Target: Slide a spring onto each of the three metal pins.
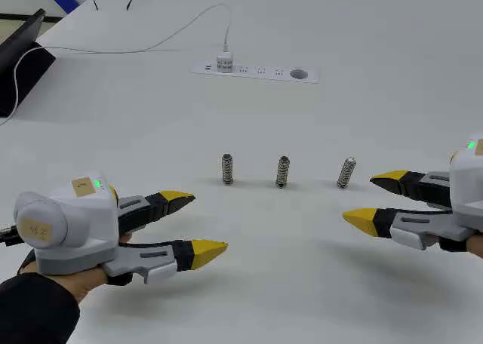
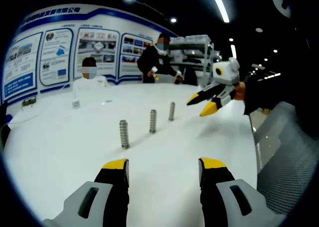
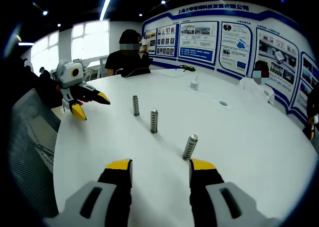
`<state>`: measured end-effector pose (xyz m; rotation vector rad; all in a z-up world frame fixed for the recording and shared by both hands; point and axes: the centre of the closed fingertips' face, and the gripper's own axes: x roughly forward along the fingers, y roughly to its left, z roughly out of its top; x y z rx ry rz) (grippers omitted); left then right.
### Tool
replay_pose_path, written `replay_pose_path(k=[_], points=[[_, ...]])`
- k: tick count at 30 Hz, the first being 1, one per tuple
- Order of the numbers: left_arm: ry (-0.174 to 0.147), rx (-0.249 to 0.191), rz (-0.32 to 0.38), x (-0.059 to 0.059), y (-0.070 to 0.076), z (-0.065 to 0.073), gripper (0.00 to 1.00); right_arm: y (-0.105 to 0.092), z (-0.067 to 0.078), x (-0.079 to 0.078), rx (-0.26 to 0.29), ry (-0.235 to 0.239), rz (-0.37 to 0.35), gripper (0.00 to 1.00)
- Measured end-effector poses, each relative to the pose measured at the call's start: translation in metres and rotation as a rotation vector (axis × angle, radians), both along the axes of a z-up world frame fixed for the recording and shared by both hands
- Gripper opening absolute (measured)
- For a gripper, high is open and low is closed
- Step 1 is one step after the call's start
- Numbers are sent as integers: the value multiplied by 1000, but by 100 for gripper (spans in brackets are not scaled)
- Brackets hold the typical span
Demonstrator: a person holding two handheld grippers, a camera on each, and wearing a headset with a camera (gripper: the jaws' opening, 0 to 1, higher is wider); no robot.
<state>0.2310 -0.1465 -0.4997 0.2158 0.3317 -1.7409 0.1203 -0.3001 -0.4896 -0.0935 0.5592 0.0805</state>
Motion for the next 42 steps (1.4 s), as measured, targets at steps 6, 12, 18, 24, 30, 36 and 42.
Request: replay_pose_path(k=[6,12,18,24,30,36,42], points=[[1,1,9,1,0,0,58,-4,0,-3,10,-23,-22,51],[2,-1,20,2,-1,1,59,-5,-1,-5,10,-36,-36,54],[6,0,35,4,-1,0,61,-5,-1,-5,11,-45,-47,57],[9,-4,51,7,-1,1,61,-7,0,-5,12,-53,-64,58],[12,-3,65,10,-1,0,62,-9,-1,-6,8,-57,-75,59],[16,-4,73,12,-1,0,62,-10,-2,-5,15,-61,-83,60],[18,-3,76,12,-1,0,62,-9,-2,-4,18,-59,-82,60]])
